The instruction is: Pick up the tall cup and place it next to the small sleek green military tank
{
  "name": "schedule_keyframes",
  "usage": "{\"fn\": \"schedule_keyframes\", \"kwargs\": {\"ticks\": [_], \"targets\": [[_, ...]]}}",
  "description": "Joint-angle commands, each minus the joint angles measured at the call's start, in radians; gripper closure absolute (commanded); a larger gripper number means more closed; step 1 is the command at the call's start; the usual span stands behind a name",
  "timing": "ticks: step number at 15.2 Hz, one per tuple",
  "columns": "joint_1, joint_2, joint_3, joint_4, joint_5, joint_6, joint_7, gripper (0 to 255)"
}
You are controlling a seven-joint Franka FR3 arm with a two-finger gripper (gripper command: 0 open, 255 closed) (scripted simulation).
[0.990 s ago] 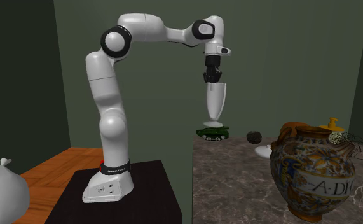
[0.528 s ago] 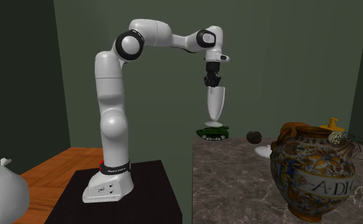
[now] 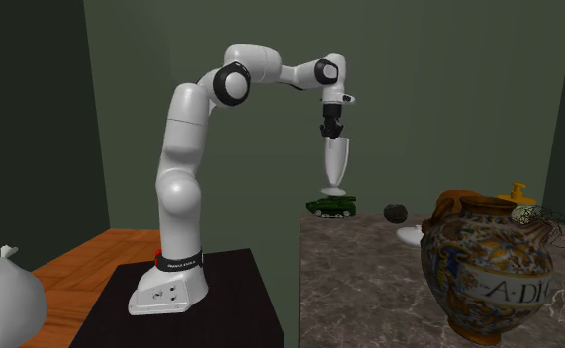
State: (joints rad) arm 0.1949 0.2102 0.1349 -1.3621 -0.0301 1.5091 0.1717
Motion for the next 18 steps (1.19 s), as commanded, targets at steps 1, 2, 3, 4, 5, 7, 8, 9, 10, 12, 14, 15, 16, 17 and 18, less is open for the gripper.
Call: {"fn": "schedule_keyframes", "kwargs": {"ticks": [1, 2, 3, 4, 5, 7, 8, 9, 10, 12, 14, 15, 16, 17, 18], "targets": [[0.025, 0.068, 0.013, 0.072, -0.01, -0.004, 0.037, 255], [0.039, 0.106, 0.018, 0.118, -0.016, -0.012, 0.053, 255], [0.062, 0.171, 0.026, 0.202, -0.027, -0.032, 0.078, 255], [0.062, 0.166, 0.025, 0.18, -0.025, -0.015, 0.078, 255], [0.06, 0.16, 0.024, 0.158, -0.025, 0.002, 0.078, 255], [0.058, 0.151, 0.024, 0.117, -0.023, 0.034, 0.078, 255], [0.057, 0.147, 0.024, 0.097, -0.023, 0.049, 0.078, 255], [0.056, 0.144, 0.024, 0.079, -0.022, 0.064, 0.078, 255], [0.055, 0.141, 0.024, 0.061, -0.022, 0.079, 0.078, 255], [0.054, 0.136, 0.024, 0.026, -0.021, 0.109, 0.078, 255], [0.053, 0.132, 0.023, -0.006, -0.02, 0.138, 0.078, 255], [0.052, 0.13, 0.023, -0.022, -0.02, 0.152, 0.078, 255], [0.052, 0.129, 0.023, -0.037, -0.02, 0.166, 0.078, 255], [0.051, 0.129, 0.023, -0.052, -0.02, 0.18, 0.078, 255], [0.051, 0.128, 0.023, -0.066, -0.02, 0.193, 0.078, 255]]}}
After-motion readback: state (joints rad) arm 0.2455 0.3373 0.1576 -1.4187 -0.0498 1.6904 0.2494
